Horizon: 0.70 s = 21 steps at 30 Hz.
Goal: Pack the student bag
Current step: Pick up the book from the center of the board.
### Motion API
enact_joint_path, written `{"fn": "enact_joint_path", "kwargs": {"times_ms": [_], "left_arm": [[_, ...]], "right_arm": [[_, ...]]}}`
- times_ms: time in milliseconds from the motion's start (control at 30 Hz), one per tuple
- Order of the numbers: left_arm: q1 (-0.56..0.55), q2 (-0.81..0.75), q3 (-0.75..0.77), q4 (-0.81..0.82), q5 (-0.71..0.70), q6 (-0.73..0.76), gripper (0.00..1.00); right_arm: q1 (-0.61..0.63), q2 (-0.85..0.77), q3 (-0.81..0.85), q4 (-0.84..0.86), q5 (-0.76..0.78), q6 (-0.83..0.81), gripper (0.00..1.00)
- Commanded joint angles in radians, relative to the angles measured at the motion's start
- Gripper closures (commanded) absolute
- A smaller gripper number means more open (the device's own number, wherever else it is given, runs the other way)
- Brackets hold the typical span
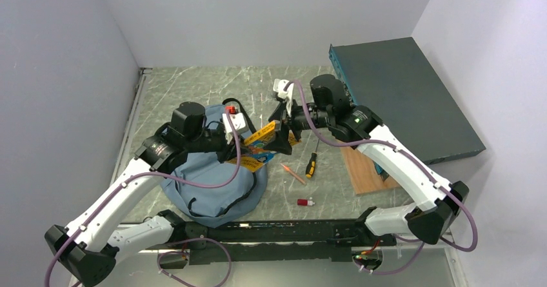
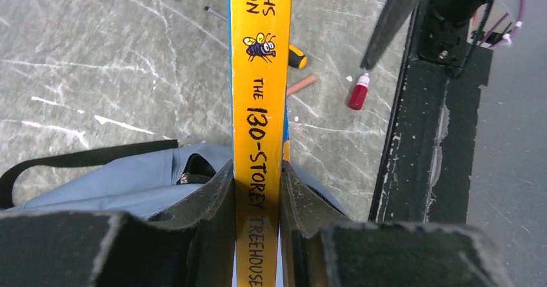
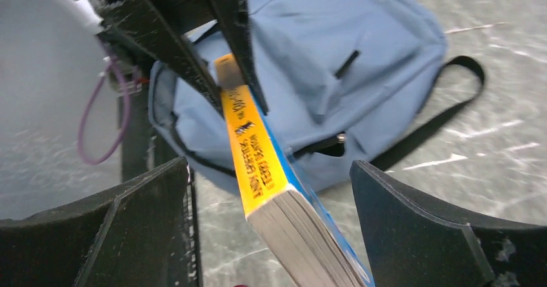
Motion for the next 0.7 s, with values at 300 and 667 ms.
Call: {"fn": "enact_joint_path", "kwargs": {"times_ms": [300, 667], "left_arm": [[-0.007, -0.037, 0.015, 0.087, 0.1, 0.044, 1.0], [-0.008, -0.102, -0.033, 0.194, -0.057, -0.026, 0.93]], "right_arm": [[0.0, 0.036, -0.024, -0.093, -0.286, -0.066, 0.35], [0.0, 0.056, -0.043, -0.02, -0.142, -0.004, 1.0]]}}
